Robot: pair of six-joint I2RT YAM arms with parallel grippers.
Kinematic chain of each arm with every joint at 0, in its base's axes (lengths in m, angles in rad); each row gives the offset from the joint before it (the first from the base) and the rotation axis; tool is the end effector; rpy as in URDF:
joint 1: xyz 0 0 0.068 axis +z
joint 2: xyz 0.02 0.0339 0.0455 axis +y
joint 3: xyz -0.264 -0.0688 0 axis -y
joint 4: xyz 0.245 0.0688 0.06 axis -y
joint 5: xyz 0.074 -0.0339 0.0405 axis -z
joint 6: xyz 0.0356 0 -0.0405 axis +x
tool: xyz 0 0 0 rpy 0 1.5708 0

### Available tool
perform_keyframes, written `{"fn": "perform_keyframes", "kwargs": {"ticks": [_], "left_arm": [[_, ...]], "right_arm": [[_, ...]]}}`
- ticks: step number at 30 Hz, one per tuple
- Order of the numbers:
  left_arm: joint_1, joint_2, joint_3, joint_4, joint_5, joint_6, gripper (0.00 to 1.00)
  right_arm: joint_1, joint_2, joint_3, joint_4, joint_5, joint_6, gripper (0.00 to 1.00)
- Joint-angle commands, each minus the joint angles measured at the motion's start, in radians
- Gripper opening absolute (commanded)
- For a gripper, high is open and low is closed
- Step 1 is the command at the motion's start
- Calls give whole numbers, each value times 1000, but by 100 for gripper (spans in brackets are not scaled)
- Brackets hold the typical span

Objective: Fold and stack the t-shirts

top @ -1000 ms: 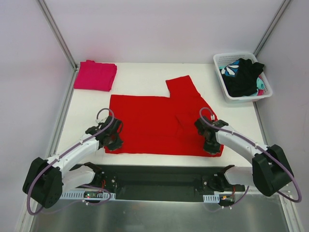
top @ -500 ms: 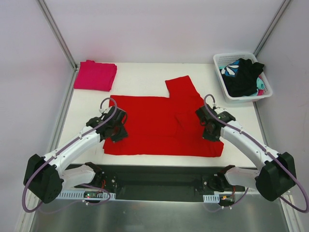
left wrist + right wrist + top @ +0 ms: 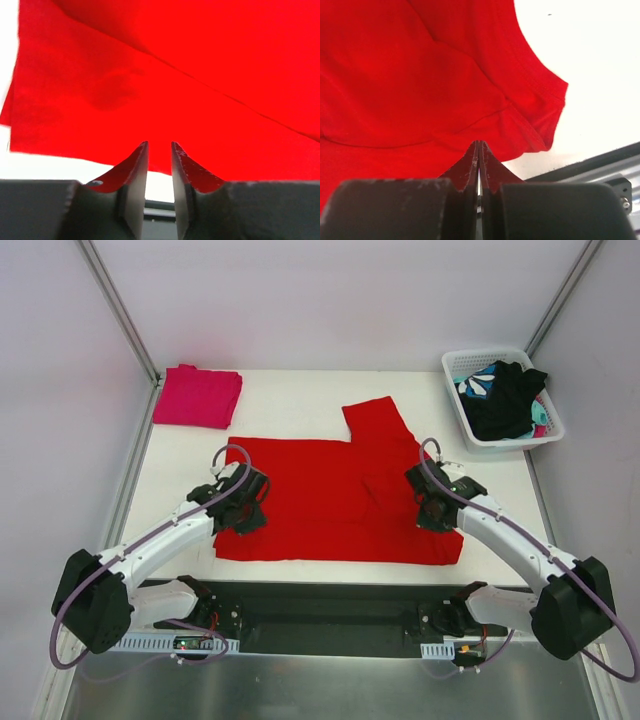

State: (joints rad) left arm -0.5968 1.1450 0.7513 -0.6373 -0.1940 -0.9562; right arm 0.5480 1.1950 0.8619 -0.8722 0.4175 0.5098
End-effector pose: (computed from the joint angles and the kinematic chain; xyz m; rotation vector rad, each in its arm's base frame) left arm 0.1827 -0.1158 0.2219 -0.5347 2.5509 -0.3243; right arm 0.1888 0.0983 0.2362 0.0523 2.6122 -0.2340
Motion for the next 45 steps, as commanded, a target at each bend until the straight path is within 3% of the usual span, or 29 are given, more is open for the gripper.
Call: {"fn": "perform_keyframes", "kwargs": {"ticks": [1, 4, 8, 20, 34, 45], "left_arm": [[-9, 7, -79, 155, -33, -7, 14], [-9, 53, -81, 186, -44, -10, 0], [-11, 90, -95, 202, -38, -18, 0], [-15, 65, -211, 222, -28, -45, 0], [-84, -83, -374, 199, -1, -119, 0], [-104, -281, -376, 7, -5, -108, 0]], "right_arm": [[-8, -49, -69, 182, -49, -66, 1], [-16, 12, -77, 223, -46, -77, 1], [-16, 89, -104, 275, -66, -83, 1], [-10, 114, -256, 375, -200, -50, 1], [92, -98, -328, 230, -243, 18, 1], [122, -225, -337, 118, -206, 21, 1]]}}
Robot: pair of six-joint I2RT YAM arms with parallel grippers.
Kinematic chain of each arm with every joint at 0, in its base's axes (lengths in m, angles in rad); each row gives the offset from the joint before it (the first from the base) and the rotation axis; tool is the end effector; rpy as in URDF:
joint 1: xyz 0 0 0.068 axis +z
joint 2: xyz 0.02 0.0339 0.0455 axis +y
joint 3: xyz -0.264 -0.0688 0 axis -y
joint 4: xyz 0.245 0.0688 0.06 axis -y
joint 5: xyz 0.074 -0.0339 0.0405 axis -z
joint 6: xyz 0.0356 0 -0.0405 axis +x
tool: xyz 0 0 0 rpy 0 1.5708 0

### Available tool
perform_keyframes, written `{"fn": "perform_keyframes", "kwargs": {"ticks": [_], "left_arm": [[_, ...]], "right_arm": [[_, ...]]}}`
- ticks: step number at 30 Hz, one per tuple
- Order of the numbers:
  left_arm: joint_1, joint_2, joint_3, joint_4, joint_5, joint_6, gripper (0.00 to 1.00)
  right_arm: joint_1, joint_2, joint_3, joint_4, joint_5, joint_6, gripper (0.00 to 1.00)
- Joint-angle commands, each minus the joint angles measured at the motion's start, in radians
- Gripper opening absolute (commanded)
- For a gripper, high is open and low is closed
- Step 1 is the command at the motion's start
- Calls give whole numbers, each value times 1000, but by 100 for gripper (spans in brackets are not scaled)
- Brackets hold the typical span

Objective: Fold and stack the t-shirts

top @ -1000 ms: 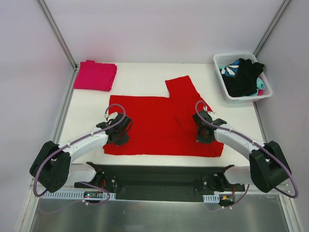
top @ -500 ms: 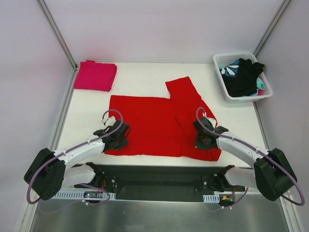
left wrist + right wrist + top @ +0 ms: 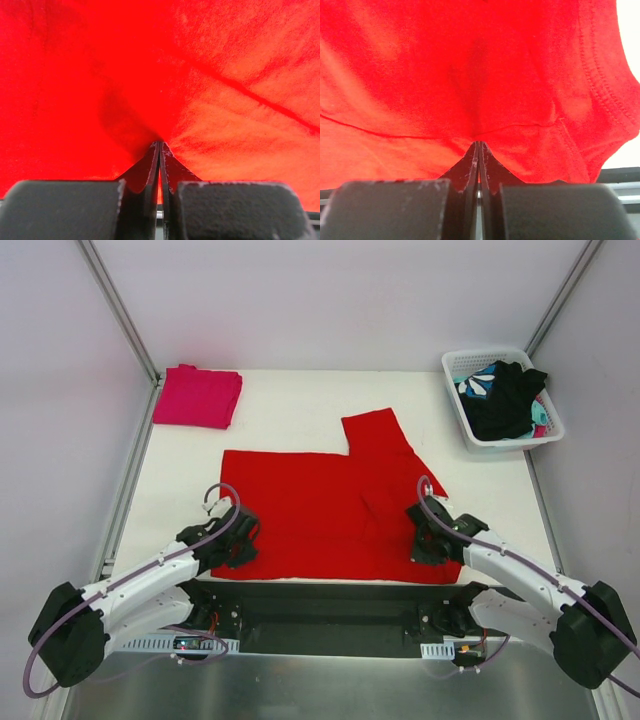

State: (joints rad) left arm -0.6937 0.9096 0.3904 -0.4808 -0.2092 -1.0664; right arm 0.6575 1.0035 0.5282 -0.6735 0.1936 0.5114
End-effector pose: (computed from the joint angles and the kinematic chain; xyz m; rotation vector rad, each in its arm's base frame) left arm 0.1271 -0.0961 0.1608 -0.5584 2.5311 -0.4126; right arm 0.1372 0.0973 0.1780 -0.1402 2.6801 0.0998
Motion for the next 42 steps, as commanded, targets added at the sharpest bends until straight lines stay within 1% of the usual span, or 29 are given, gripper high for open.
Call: {"fn": "perform_keyframes", "kwargs": {"ticks": [1, 4, 6, 7, 9, 10, 12, 15, 16, 17, 19, 20, 21, 23, 24, 26, 28, 29, 30, 31, 33, 34, 35, 36, 37, 38, 40, 41, 42], "left_arm": [[-7, -48, -4, -174, 4, 5, 0], [-12, -40, 40, -182, -4, 25, 0], [-24, -8, 82, -183, -36, 46, 0], [-36, 9, 131, -186, -45, 55, 0], [-47, 76, 188, -196, -73, 83, 0], [-58, 99, 246, -202, -87, 91, 5], [-61, 159, 297, -208, -99, 109, 13], [-61, 209, 393, -209, -122, 143, 31], [-61, 215, 434, -209, -134, 149, 38], [-63, 227, 452, -211, -140, 157, 49], [-61, 242, 504, -209, -148, 174, 59], [-63, 268, 524, -211, -150, 183, 66], [-61, 284, 542, -211, -151, 198, 75], [-59, 330, 593, -209, -156, 210, 81], [-55, 347, 608, -209, -159, 218, 85], [-40, 400, 660, -199, -145, 236, 87], [-10, 439, 720, -179, -125, 273, 89], [0, 480, 743, -176, -112, 285, 89], [11, 501, 767, -173, -96, 308, 89], [28, 520, 816, -171, -88, 322, 90], [46, 578, 887, -165, -78, 359, 91], [72, 597, 907, -159, -67, 373, 91], [88, 632, 924, -141, -55, 387, 91], [103, 649, 953, -130, -23, 407, 91], [121, 669, 967, -116, -7, 417, 91], [146, 702, 979, -105, 8, 428, 91], [171, 735, 1004, -62, 46, 453, 91], [192, 761, 1012, -47, 63, 462, 91], [200, 775, 1021, -23, 74, 465, 91]], "right_arm": [[19, -49, 3, -84, 18, 18, 1], [47, -57, 45, -101, 33, 18, 1], [69, -13, 85, -118, 67, 16, 1], [77, 12, 105, -142, 84, 15, 1], [102, 101, 176, -162, 128, 10, 1], [106, 127, 205, -182, 141, 12, 1], [117, 167, 269, -189, 164, 3, 1], [117, 175, 343, -190, 179, -17, 2], [117, 175, 363, -196, 185, -33, 4], [114, 178, 384, -201, 197, -37, 6], [110, 194, 446, -218, 204, -62, 11], [106, 199, 463, -222, 214, -73, 15], [96, 205, 492, -227, 216, -82, 27], [74, 216, 513, -225, 225, -118, 36], [39, 218, 526, -215, 225, -132, 45], [-10, 219, 553, -192, 215, -186, 57], [-88, 219, 578, -118, 179, -241, 66], [-117, 233, 590, -97, 129, -260, 70], [-175, 247, 607, -57, 98, -305, 75], [-199, 273, 650, -41, 48, -332, 76], [-248, 375, 716, -25, 12, -396, 77], [-259, 415, 748, -20, -3, -425, 77], [-283, 456, 821, -17, -37, -450, 77], [-294, 546, 854, -15, -49, -468, 77], [-306, 587, 884, -12, -68, -506, 78], [-338, 634, 921, -11, -129, -531, 77], [-372, 742, 1001, 18, -195, -573, 77], [-407, 776, 1026, 25, -286, -586, 75], [-421, 831, 1068, 46, -318, -593, 75]]}}
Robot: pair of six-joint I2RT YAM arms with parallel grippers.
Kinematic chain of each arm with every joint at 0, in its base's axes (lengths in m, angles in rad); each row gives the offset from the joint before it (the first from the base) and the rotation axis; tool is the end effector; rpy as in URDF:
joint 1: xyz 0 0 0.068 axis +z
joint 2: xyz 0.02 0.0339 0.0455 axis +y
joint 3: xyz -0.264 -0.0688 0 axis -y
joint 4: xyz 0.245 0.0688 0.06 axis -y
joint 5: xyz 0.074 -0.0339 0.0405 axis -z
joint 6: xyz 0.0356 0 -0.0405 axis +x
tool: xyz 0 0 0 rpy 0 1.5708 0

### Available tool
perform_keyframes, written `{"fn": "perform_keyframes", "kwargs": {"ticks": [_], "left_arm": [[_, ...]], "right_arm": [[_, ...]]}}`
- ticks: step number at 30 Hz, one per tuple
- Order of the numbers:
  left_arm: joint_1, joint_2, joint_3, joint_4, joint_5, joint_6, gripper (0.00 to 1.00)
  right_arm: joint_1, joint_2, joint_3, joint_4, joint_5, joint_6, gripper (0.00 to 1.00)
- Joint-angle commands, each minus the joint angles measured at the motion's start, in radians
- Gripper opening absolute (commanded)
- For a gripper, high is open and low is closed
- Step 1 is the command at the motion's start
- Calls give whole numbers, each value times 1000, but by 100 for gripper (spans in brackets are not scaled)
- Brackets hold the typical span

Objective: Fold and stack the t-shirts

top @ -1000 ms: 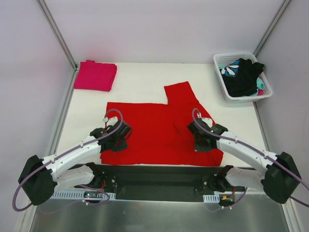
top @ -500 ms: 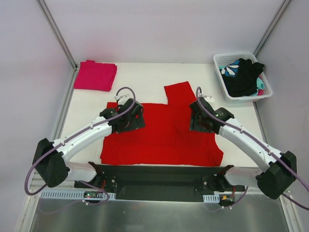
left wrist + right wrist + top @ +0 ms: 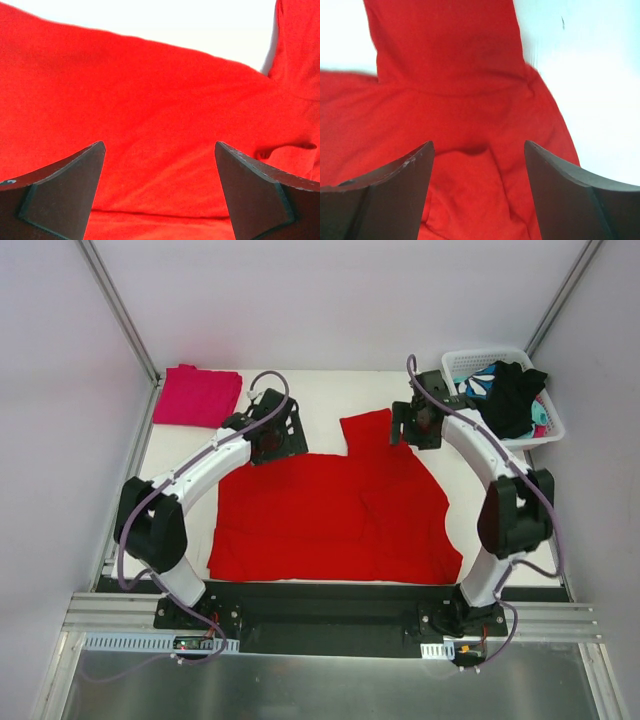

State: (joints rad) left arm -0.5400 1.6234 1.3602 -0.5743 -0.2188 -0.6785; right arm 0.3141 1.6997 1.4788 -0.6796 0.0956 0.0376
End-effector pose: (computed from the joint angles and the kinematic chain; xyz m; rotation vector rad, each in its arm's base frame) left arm 0.3118 -0.1779 0.2905 -0.2674 2.3903 -0.3116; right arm 0.3569 0.1124 0.2944 -0.2991 2.4477 0.0341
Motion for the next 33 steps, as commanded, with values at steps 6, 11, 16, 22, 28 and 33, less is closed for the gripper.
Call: {"fn": "perform_keyframes", "kwargs": {"ticks": [6, 11, 16, 22, 28, 33], "left_arm": [[75, 156, 126, 109, 121, 106, 92], [89, 152, 103, 247, 92, 135, 92], [127, 173, 97, 312, 95, 135, 91], [133, 181, 97, 347, 98, 148, 91], [133, 151, 39, 436, 75, 132, 91], [133, 167, 23, 478, 84, 108, 91]], "right_arm": [[-162, 311, 285, 85, -439, -172, 70], [-179, 469, 498, 38, -586, -271, 68], [-194, 575, 636, 23, -628, -303, 68], [-236, 679, 742, 35, -689, -294, 68], [-270, 739, 770, 135, -723, -234, 71], [-294, 790, 790, 276, -796, -116, 71]]}}
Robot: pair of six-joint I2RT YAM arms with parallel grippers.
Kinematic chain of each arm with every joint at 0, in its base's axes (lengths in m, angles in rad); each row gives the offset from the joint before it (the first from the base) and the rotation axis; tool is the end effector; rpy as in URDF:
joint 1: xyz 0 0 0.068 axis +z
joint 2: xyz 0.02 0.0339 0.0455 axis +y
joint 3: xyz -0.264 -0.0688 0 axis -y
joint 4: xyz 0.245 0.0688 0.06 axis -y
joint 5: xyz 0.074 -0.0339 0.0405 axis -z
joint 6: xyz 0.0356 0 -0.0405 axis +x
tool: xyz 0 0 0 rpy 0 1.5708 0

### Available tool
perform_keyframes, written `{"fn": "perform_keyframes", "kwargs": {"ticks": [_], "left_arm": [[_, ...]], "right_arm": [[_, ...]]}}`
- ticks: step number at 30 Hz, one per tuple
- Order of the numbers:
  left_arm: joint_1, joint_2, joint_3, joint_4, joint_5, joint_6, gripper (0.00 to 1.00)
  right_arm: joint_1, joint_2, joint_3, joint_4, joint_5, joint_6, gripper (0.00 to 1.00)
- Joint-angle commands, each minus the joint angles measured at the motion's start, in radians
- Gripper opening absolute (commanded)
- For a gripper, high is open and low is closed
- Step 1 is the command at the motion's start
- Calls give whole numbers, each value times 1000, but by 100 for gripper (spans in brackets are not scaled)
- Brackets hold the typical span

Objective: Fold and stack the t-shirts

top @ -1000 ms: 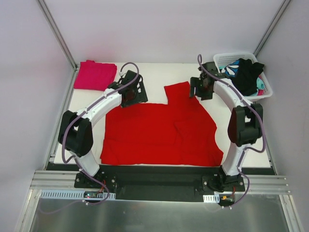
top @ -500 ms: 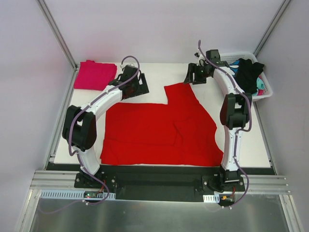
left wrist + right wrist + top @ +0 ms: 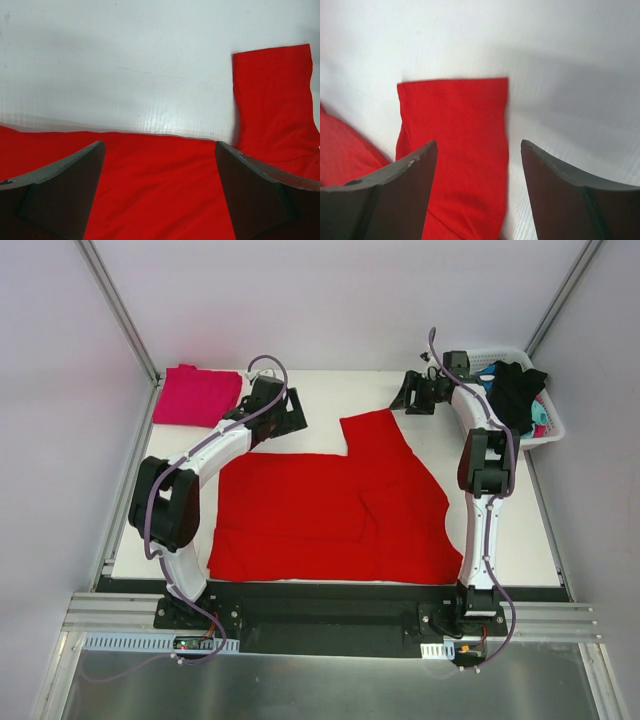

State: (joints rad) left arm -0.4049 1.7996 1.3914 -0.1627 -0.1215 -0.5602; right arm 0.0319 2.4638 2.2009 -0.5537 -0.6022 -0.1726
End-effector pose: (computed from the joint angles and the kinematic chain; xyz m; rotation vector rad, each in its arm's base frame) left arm 0.3883 -0.1617 0.2694 -0.2399 2.1552 -0.4326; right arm 0.5477 0.0377 0.1980 -0.5112 2.2374 0.6422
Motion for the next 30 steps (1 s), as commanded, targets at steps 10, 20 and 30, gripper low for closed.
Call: {"fn": "perform_keyframes", "kwargs": {"ticks": [10, 20, 30], "left_arm": [[-2, -2, 1, 66, -1, -1, 91], [-2, -11, -12, 65, 10, -24, 92], [-2, -46, -37, 63, 6, -43, 92]], "right_arm": [[-23, 107, 97, 305, -172, 254, 67], [-21, 103, 31, 295, -163, 260, 64], [-21, 96, 22, 221, -113, 309, 61]]}}
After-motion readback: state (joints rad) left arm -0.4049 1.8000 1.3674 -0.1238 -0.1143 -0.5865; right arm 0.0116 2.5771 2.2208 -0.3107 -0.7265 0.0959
